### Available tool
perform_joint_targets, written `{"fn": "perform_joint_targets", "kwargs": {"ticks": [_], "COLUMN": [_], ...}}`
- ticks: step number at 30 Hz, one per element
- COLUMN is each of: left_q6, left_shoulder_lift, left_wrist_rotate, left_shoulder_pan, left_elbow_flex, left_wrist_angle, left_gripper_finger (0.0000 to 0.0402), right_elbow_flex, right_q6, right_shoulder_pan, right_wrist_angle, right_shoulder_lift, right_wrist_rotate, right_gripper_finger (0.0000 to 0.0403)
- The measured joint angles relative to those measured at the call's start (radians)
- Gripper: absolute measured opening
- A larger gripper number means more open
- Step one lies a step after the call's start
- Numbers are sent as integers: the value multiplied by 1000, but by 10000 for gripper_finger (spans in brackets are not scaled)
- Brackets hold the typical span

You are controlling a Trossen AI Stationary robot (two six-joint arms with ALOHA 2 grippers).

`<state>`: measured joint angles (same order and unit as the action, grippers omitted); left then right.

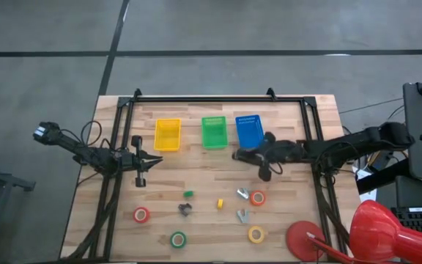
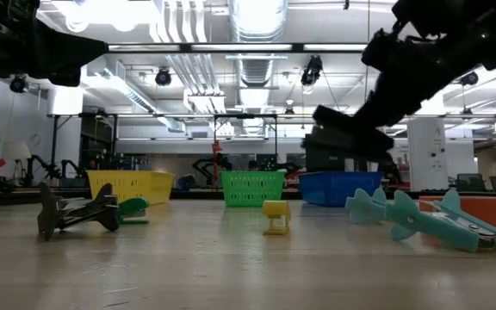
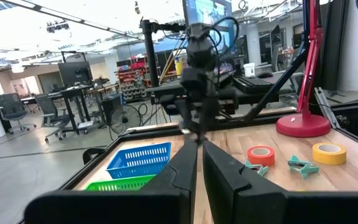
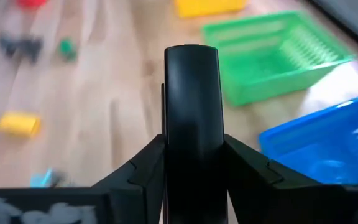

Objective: Pick and place Stapler, Stapler remover, tape
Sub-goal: Put the large black stapler into the blue bin

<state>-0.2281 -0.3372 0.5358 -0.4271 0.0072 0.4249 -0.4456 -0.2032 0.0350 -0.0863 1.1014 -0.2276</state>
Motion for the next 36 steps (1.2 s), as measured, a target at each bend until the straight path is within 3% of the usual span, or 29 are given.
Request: {"fn": "perform_joint_targets", "kwargs": {"ticks": [11,22,36], "left_q6": [0,0,0], "left_shoulder_lift": [0,0,0], "left_wrist_rotate": [0,0,0], "left_shoulder_pan": [0,0,0], "left_elbow_flex": [0,0,0], "left_wrist_angle": [0,0,0], "left_gripper_finger": [30,30,30], "right_elbow_flex": [-98,-139,-134], "right_q6": [-150,-188,-209], "right_shoulder_pan": [-83,-181,-227], "right_wrist_angle": [69,83,71], "right_shoulder_lift": [16,164,192], "right_wrist_rotate": [-365,-379,-379], "right_gripper_finger": [129,133,140]}}
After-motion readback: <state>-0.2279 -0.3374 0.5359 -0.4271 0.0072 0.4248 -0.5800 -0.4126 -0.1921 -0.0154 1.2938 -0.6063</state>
